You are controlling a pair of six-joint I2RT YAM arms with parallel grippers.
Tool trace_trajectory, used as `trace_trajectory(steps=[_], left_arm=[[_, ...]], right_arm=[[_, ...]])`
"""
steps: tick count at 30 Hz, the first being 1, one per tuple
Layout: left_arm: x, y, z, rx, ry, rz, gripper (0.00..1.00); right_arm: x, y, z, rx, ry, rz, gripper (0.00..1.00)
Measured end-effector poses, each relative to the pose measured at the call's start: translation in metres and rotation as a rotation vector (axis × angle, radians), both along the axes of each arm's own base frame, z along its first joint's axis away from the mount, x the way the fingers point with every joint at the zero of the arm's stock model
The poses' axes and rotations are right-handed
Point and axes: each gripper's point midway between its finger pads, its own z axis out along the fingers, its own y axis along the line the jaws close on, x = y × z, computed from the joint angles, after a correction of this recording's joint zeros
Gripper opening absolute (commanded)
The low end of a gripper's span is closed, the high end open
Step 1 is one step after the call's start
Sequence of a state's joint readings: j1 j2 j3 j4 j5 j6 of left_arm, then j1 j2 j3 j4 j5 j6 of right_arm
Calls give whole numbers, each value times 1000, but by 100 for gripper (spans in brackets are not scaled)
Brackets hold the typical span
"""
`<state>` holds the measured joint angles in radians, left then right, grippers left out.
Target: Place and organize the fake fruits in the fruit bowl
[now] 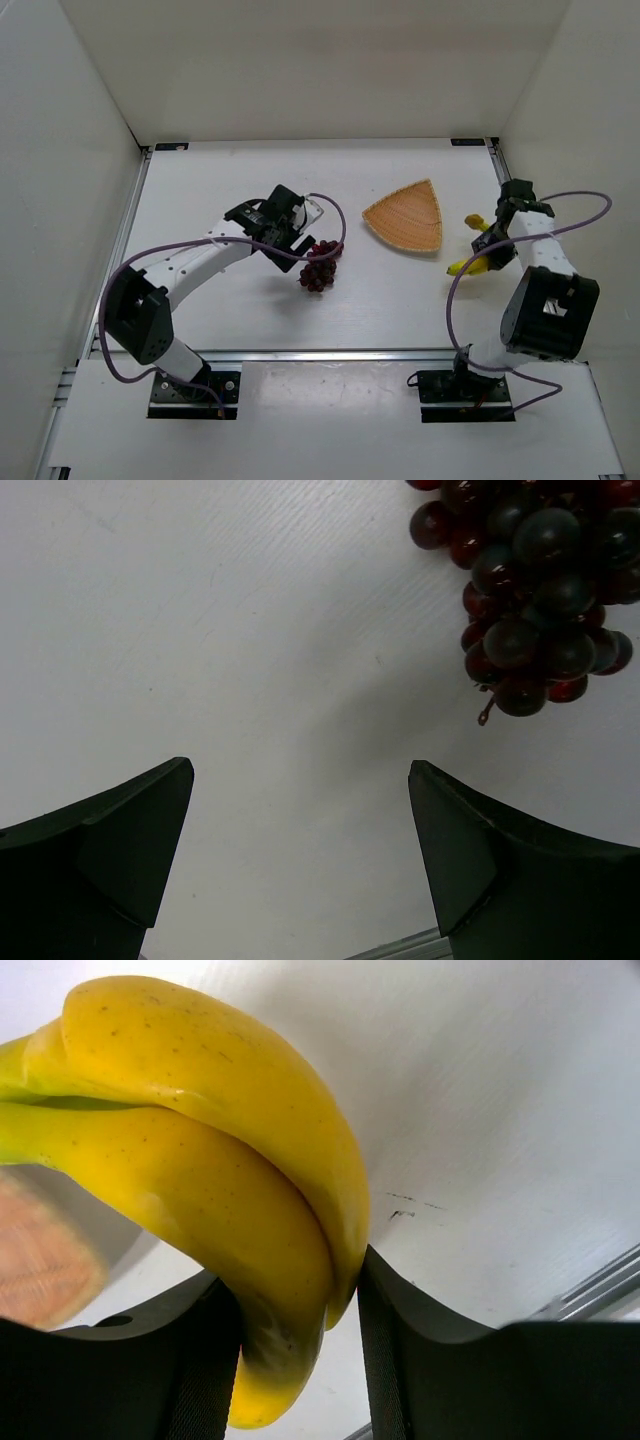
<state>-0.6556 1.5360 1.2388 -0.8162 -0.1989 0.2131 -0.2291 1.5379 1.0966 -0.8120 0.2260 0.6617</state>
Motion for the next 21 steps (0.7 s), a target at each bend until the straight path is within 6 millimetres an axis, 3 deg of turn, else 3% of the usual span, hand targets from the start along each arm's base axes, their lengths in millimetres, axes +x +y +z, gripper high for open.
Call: trace_trajectory(steps=[2, 5, 7, 9, 13, 16, 17, 21], left_arm=[[-3, -6, -1, 8, 5, -22, 100], [-1, -19, -1, 17, 19, -54, 100], [2, -30, -2, 16, 39, -75, 100], [6, -44, -3, -3, 64, -99, 100], [9, -71, -8, -49, 130, -153, 100], [6, -85, -15, -69, 183, -183, 100], [5, -90, -18, -73, 203, -192, 100], [-3, -102, -35, -86, 289, -219, 100]], right_arm=[[11, 6, 29, -66, -76, 85, 1], [46, 31, 73, -124, -211, 246, 1], [70, 49, 90, -137, -271, 333, 3], [93, 70, 95, -133, -287, 412, 7], [133, 101, 58, -110, -216, 512, 16], [145, 116, 18, -82, -113, 561, 31], [147, 122, 8, -76, -87, 581, 50], [140, 135, -8, -61, -27, 621, 82]])
